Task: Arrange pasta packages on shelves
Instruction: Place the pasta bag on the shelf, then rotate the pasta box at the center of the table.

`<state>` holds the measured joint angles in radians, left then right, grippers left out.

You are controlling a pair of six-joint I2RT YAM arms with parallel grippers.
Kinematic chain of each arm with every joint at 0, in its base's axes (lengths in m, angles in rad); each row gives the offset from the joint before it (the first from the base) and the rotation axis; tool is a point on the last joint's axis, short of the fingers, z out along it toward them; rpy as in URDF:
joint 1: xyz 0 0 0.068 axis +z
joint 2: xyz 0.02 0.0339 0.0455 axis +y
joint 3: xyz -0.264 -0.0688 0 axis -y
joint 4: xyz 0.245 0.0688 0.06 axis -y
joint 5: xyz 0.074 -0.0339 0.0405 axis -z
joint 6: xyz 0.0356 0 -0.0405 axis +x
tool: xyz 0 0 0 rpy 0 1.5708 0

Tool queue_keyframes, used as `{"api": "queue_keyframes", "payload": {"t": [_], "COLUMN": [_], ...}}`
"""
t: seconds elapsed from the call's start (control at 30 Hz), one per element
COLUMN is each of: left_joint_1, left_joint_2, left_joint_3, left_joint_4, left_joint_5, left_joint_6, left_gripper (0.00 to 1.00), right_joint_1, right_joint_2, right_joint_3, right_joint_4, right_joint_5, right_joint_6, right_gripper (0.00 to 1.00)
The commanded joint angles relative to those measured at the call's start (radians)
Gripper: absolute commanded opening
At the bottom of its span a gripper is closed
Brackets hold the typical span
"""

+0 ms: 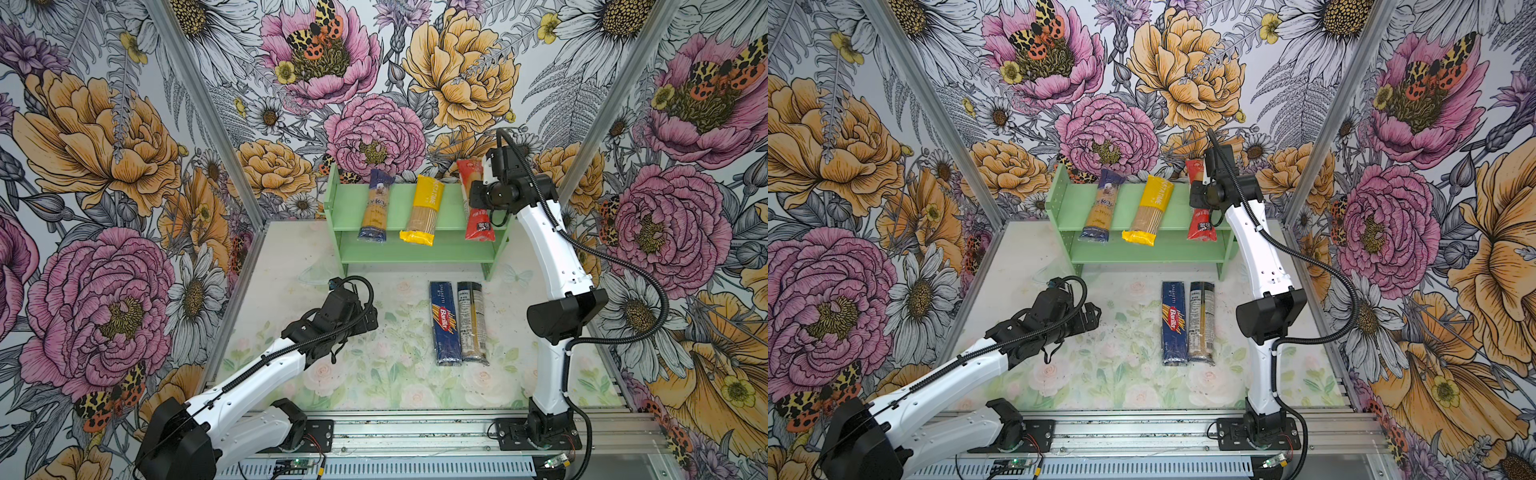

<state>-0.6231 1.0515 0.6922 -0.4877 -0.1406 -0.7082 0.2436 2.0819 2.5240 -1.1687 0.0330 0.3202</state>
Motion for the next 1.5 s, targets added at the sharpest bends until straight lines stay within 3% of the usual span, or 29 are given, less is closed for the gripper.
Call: {"api": "queue_keyframes", "payload": {"t": [0.0, 0.2, 0.27, 0.33, 0.63, 0.9, 1.1, 1.47], "left_joint_1": [-0.001, 0.000, 0.004, 0.005, 0.017, 0.019, 0.011, -0.050], "left_joint_2": [0.001, -0.002, -0.002, -0.005, -0.008, -0.002, 0.007, 0.063], "left_joint_3": [0.008, 0.000, -0.005, -0.011, -0.013, -0.005, -0.006, 0.004], "left_joint_4": [0.028, 0.028, 0.028, 0.030, 0.032, 0.048, 0.061, 0.103], "left_joint_5": [-0.013, -0.014, -0.015, -0.014, -0.006, 0.014, 0.024, 0.017], "left_joint_6": [0.006, 0.008, 0.008, 0.007, 0.007, 0.010, 0.009, -0.027], "left_gripper": [0.99, 0.99, 0.99, 0.99, 0.99, 0.99, 0.99, 0.99], "right_joint_1": [0.013, 0.016, 0.017, 0.019, 0.028, 0.030, 0.056, 0.102], "right_joint_2": [0.005, 0.012, 0.012, 0.012, -0.003, -0.155, -0.439, -1.012], "right_joint_3": [0.048, 0.043, 0.044, 0.043, 0.047, 0.005, -0.343, -1.314], "right_joint_4": [0.107, 0.107, 0.107, 0.107, 0.107, 0.105, 0.111, 0.310], "right_joint_5": [0.027, 0.041, 0.041, 0.046, 0.062, 0.021, -0.052, -0.041], "right_joint_6": [-0.010, -0.019, -0.022, -0.027, -0.051, -0.078, -0.059, 0.091], "right_gripper": [0.05, 0.10, 0.18, 0.31, 0.51, 0.54, 0.57, 0.61]}}
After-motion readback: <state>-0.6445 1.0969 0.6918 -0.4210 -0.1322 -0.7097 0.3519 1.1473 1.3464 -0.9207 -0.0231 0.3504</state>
